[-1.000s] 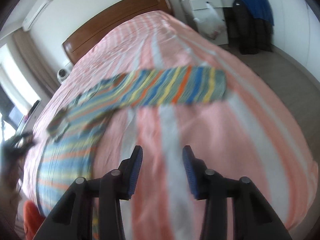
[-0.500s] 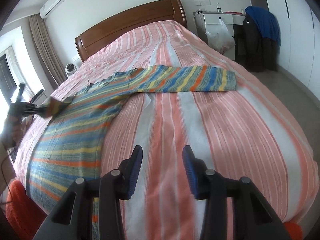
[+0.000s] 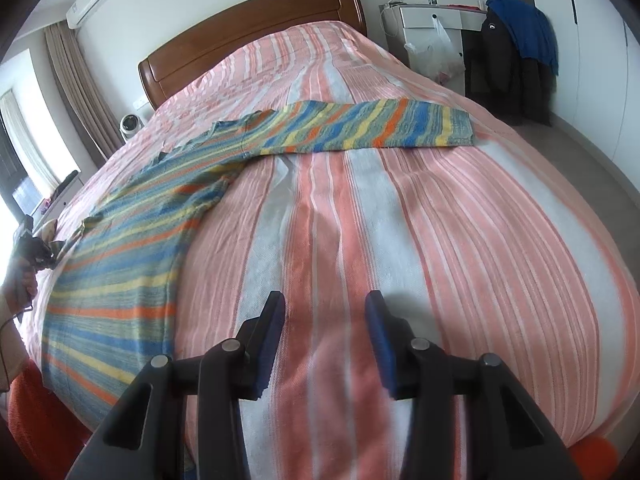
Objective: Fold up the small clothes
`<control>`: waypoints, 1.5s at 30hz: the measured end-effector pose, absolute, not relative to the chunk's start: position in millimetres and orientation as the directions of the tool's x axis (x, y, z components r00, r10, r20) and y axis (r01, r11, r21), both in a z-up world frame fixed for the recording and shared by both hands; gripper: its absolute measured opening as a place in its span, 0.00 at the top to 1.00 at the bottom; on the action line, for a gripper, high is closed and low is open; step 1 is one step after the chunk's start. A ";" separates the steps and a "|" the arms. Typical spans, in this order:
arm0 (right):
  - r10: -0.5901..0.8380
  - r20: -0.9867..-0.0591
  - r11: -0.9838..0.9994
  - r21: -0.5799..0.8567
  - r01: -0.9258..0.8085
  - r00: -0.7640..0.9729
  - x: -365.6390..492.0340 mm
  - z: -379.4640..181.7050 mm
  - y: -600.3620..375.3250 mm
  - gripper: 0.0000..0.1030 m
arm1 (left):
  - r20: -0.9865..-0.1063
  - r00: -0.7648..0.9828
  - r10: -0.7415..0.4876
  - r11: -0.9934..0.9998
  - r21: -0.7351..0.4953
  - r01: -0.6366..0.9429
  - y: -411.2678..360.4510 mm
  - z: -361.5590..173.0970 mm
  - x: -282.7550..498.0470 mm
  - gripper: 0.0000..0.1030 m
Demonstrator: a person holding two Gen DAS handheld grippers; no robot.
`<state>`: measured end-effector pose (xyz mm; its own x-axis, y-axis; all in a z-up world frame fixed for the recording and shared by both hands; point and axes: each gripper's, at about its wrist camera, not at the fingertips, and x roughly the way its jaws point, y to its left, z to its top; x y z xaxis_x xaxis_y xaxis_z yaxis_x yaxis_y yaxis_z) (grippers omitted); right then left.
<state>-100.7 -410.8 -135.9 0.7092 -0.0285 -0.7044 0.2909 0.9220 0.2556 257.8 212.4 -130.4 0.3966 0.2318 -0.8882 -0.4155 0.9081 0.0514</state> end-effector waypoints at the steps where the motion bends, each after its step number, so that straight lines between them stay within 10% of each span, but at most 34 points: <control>1: -0.029 -0.705 0.922 0.254 0.291 0.708 -100.3 -135.9 -410.8 0.59 | -0.890 0.401 0.216 0.909 0.033 -0.414 215.7 -125.8 252.9 0.78; 8: 0.187 -0.716 0.904 0.394 0.168 0.673 -121.2 -106.9 -409.8 0.40 | -0.897 0.428 -0.107 0.991 -0.130 -0.025 186.6 -90.3 117.8 0.31; 16: 0.443 -0.787 0.867 0.498 0.019 0.430 -128.2 -136.2 -353.1 0.41 | -0.943 0.280 -0.177 0.954 -0.094 0.286 93.6 -142.8 5.5 0.29; 17: 0.439 -0.792 0.872 0.489 0.009 0.425 -123.7 -140.6 -347.4 0.41 | -0.946 0.281 -0.165 0.955 -0.081 0.286 88.4 -147.4 6.3 0.32; 20: 0.449 -0.802 0.882 0.468 -0.054 0.394 -111.2 -147.0 -327.4 0.64 | -0.941 0.282 -0.186 0.955 -0.106 0.278 80.4 -149.7 8.6 0.97; 21: 0.450 -0.810 0.886 0.457 -0.077 0.377 -107.8 -146.8 -320.8 0.91 | -0.941 0.275 -0.197 0.954 -0.120 0.274 79.6 -148.3 7.6 0.98; 22: 0.425 -0.828 0.902 0.421 -0.095 0.366 -107.1 -145.6 -313.5 0.95 | -0.939 0.279 -0.200 0.954 -0.121 0.275 80.1 -144.7 3.8 0.98; 34: 0.323 -0.886 0.938 0.345 0.010 0.334 -122.0 -148.5 -326.4 0.96 | -0.966 0.162 -0.203 0.957 -0.161 0.240 79.7 -175.5 -2.5 0.97; 38: 0.314 -0.891 0.937 0.346 0.042 0.328 -119.7 -160.4 -322.4 0.95 | -0.969 0.192 -0.155 0.962 -0.104 0.252 69.8 -170.2 -3.2 0.76; 42: 0.272 -0.911 0.953 0.299 0.043 0.312 -137.7 -149.0 -330.8 0.62 | -0.950 0.294 -0.106 0.973 -0.039 0.225 80.3 -143.0 -15.5 0.56; 45: 0.157 -0.912 0.979 0.193 0.060 0.379 -154.6 -124.0 -346.0 0.57 | -0.916 0.379 -0.128 0.982 -0.063 0.179 92.3 -113.9 -10.0 0.41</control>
<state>-154.6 -346.0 -124.0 0.3787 0.1567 -0.9121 0.0600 0.9793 0.1931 -10.0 92.3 -113.9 0.3791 -0.1279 -0.9165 0.1793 0.9818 -0.0628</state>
